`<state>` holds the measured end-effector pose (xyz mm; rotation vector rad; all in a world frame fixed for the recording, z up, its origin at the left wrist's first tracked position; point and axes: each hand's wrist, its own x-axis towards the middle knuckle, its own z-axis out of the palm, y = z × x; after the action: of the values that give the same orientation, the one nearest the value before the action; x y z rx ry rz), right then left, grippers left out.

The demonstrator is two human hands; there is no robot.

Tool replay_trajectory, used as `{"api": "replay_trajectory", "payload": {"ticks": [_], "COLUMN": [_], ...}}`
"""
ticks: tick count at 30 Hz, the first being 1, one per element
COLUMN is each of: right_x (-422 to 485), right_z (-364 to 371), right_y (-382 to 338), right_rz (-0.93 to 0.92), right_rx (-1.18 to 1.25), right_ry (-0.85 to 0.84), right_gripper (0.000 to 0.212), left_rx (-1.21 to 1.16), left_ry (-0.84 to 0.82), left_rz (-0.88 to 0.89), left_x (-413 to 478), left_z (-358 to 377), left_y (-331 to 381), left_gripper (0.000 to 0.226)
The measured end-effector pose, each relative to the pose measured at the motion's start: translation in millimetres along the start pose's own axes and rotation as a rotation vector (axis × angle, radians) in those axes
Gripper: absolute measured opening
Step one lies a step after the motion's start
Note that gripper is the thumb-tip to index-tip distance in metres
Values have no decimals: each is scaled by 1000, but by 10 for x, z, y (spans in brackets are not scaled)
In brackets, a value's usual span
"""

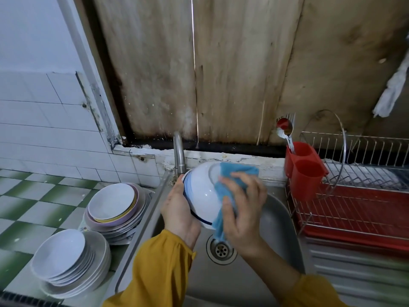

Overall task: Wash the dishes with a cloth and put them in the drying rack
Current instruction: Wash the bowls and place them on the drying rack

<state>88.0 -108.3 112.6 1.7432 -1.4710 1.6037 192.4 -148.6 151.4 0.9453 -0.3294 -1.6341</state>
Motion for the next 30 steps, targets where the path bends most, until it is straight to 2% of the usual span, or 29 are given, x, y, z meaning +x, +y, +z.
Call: {"api": "replay_trajectory", "payload": {"ticks": [1,3,4,5,6,8,9,12,13,14,16,17,18,19,22,24,25,27,29,30], "right_x": [67,330,442,539,600,635,602,439,406,424,485,514,523,497,431,432,460,522,507,531], "right_z": [-23,-113,-155,-191,-232,-272,-265,-187,-148,-135,-117,-112,-113,-106,-153,-148,-143,-128,-165,-147], "right_y": [19,44,105,148,159,87,39,-50,-43,-50,39,92,101,98,-66,-76,-46,66,202,227], "right_rz": [227,797,999,1085,1064,849,743,245,203,308,739,891,945,867,381,352,451,841,1166,1275], "right_rx": [134,570,735,790,748,668,648,325,321,428,764,843,845,740,374,413,498,737,939,956], "right_ry": [2,-34,-123,-253,-383,-503,-542,-570,-542,-505,-438,-429,-461,-513,-600,-549,-511,-480,-503,-466], "right_gripper": [36,30,25,25,27,29,30,42,44,44,44,43,42,43,47,45,42,30,59,66], "left_rx": [38,157,271,419,572,789,831,815,788,767,727,707,706,727,753,678,653,605,590,603], "left_ry": [-43,-156,-231,-312,-379,-445,-434,-347,-334,-330,-351,-369,-382,-382,-396,-434,-449,-456,-470,-481], "left_rz": [35,168,271,378,473,597,631,703,717,727,724,717,720,749,838,839,836,843,868,872], "left_x": [-15,-77,-117,-168,-217,-279,-287,-285,-293,-302,-330,-343,-349,-335,-310,-313,-329,-376,-407,-411], "left_z": [-2,-20,-36,-41,-49,-60,-54,-62,-79,-101,-136,-138,-131,-124,-113,-148,-168,-194,-186,-167], "left_y": [36,141,191,233,246,194,150,61,45,33,26,27,35,46,70,88,103,143,204,237], "left_gripper": [31,30,27,23,20,25,25,25,25,27,31,31,32,32,36,35,33,29,27,27]}}
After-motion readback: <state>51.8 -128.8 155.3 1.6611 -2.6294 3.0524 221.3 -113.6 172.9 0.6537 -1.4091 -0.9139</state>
